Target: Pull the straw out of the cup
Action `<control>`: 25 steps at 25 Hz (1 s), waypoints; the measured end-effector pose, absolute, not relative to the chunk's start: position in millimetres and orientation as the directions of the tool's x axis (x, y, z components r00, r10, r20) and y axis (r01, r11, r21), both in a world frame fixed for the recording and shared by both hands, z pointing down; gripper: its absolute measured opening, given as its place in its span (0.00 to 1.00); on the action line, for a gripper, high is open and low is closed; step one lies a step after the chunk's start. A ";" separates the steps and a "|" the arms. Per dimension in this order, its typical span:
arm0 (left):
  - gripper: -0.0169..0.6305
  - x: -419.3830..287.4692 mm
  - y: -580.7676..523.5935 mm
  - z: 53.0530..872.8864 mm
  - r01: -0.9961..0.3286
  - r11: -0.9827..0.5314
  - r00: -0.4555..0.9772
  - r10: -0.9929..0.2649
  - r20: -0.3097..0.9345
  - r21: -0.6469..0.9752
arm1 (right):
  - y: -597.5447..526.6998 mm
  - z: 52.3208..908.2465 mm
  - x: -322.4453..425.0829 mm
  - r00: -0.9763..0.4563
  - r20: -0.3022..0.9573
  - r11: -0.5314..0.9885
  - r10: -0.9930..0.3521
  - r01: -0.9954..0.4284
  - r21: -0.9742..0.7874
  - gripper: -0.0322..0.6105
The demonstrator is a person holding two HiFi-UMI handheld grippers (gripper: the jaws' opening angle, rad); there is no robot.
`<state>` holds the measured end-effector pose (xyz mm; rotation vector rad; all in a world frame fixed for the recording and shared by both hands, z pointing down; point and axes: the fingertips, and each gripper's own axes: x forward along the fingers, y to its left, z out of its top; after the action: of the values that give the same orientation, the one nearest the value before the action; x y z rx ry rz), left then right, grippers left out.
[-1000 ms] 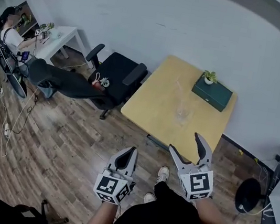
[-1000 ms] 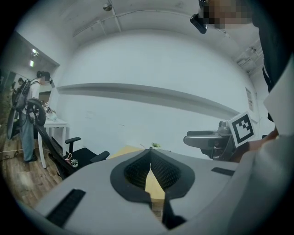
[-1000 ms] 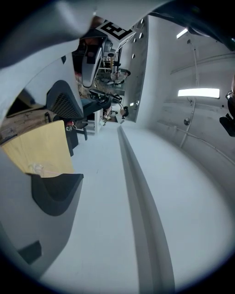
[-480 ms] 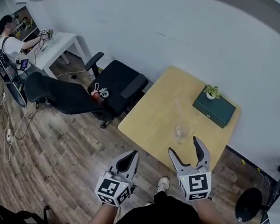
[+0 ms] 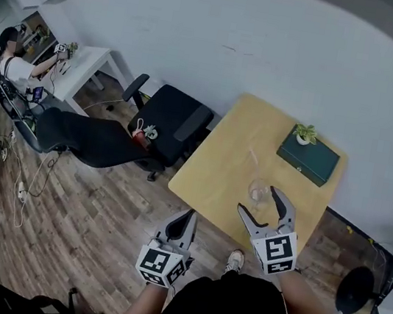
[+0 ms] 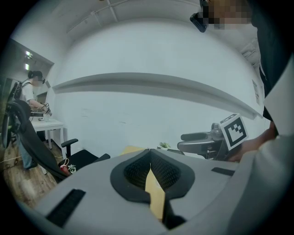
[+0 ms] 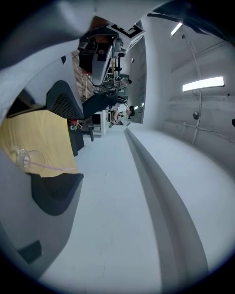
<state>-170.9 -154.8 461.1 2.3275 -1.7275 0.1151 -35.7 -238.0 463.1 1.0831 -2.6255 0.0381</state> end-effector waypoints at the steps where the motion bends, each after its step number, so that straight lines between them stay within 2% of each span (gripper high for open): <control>1: 0.05 -171.5 -157.6 461.0 -0.952 -0.270 0.295 -0.933 0.205 0.143 | -240.6 465.3 -37.4 -0.674 0.288 0.719 -0.681 -0.689 0.088 0.63; 16: 0.06 -205.3 -201.0 472.7 -0.942 -0.293 0.324 -0.921 0.218 0.163 | -285.2 497.8 -63.6 -0.640 0.362 0.708 -0.678 -0.701 0.086 0.63; 25: 0.05 -218.6 -247.2 465.7 -0.920 -0.367 0.388 -0.901 0.194 0.138 | -312.4 543.4 -55.2 -0.547 0.466 0.648 -0.695 -0.758 0.078 0.59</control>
<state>-218.6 -247.2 465.7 2.4236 -1.6190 0.1255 -55.2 -312.4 543.4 1.1369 -2.4066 0.1816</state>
